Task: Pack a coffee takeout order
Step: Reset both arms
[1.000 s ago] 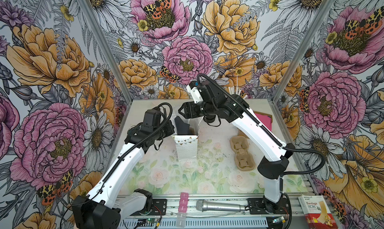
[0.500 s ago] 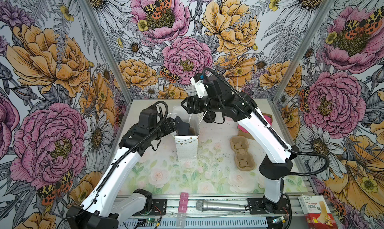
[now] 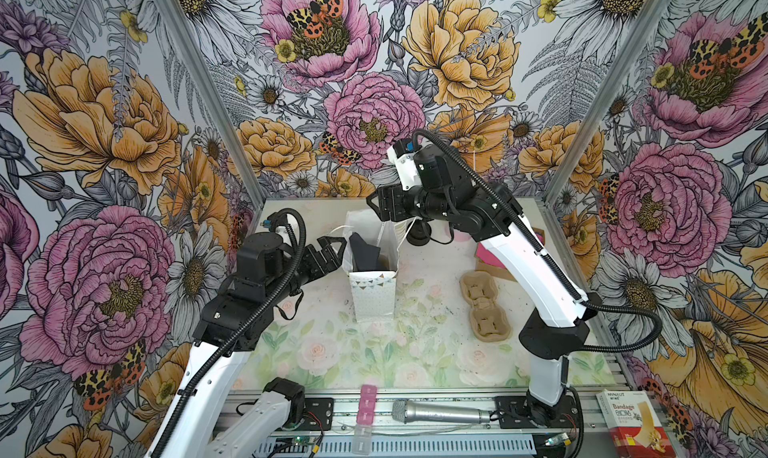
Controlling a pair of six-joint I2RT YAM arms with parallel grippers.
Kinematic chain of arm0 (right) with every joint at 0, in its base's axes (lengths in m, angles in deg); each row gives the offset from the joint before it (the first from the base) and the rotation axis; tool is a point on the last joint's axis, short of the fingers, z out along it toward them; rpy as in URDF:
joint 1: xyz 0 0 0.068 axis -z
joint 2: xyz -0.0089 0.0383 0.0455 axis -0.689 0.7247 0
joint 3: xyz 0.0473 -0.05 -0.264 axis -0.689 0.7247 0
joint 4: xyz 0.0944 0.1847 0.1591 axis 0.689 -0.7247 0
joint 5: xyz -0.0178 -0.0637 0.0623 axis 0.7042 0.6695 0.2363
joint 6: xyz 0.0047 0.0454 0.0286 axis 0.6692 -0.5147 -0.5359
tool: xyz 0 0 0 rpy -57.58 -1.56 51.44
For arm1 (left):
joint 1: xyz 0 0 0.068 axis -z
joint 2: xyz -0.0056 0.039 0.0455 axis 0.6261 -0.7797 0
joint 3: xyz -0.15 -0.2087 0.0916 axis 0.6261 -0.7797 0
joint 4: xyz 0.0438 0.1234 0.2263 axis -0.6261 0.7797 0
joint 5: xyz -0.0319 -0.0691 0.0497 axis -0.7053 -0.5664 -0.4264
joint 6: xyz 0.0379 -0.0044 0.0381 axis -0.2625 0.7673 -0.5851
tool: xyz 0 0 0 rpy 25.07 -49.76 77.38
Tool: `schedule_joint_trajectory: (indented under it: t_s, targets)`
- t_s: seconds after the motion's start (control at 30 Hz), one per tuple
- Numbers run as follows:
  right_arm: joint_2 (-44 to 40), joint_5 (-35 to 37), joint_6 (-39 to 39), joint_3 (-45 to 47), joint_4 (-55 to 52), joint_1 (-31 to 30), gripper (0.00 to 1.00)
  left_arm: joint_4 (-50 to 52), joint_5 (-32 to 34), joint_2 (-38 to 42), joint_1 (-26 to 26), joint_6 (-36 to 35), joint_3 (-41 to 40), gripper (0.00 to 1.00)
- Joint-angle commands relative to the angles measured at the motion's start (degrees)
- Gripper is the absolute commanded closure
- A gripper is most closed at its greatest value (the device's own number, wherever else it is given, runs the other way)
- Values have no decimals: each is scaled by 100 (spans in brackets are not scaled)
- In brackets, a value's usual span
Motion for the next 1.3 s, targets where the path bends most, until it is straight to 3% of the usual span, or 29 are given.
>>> schedule_joint_trajectory:
  t_s: [0.0, 0.3, 0.4, 0.57, 0.73, 0.97, 1.07, 1.27]
  targets:
    - [-484, 508, 186, 239, 35, 122, 22, 96, 947, 183, 37, -365, 440, 1]
    - [-1392, 1450, 315, 1400, 237, 999, 14, 55, 3469, -238, -227, -1861, 1338, 1]
    - [-1992, 1582, 310, 2445, 778, 1442, 10, -63, 3316, -290, -772, -2217, 1246, 1]
    - [-3432, 1601, -41, 5004, 2257, 2357, 4, -264, 2360, -251, -1958, -2244, 820, 1]
    - [-4440, 1821, 33, 6858, 3224, 2944, 3, -649, 1944, -198, -2667, -2427, 179, 1]
    - [-4616, 2153, 86, 8432, 3640, 3601, 1, -1504, 2081, -29, -3228, -2173, -1060, 1]
    - [-4662, 2271, 183, 9321, 4347, 3770, 1, -1932, 2313, 73, -3316, -2075, -1745, 1]
    - [-4857, 2513, 544, 11222, 6251, 4010, 1, -3272, 2059, 170, -3434, -2070, -3298, 1]
